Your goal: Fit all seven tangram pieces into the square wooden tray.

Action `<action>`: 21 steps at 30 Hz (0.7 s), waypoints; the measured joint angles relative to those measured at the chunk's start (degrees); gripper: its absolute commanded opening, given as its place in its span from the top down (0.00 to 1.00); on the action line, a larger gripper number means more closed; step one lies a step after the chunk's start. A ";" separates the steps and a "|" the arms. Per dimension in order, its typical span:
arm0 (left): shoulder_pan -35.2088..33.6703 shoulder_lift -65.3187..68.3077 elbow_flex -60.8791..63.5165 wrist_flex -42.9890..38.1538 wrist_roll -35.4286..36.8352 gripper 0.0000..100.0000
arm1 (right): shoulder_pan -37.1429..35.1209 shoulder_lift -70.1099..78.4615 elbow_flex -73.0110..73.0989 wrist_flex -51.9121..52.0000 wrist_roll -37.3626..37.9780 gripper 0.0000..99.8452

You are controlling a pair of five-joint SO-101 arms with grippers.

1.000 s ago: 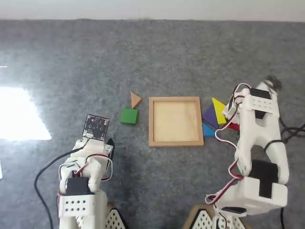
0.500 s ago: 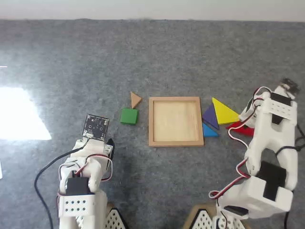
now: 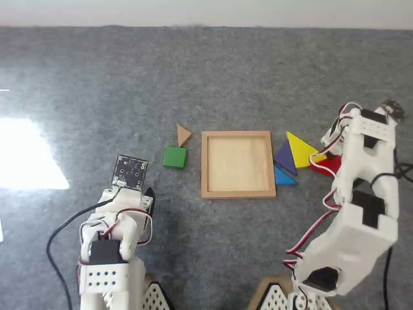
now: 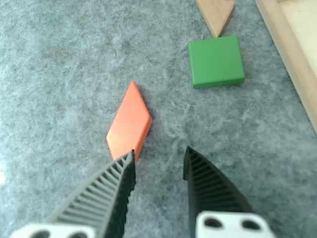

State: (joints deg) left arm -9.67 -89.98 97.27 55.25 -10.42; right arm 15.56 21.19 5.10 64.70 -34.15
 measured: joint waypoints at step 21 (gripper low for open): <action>0.00 0.00 0.00 0.00 0.00 0.85 | -7.03 4.75 -6.15 6.51 1.32 0.68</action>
State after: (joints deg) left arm -9.67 -89.98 97.27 55.25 -10.42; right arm 8.53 25.93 -1.05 71.21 -32.84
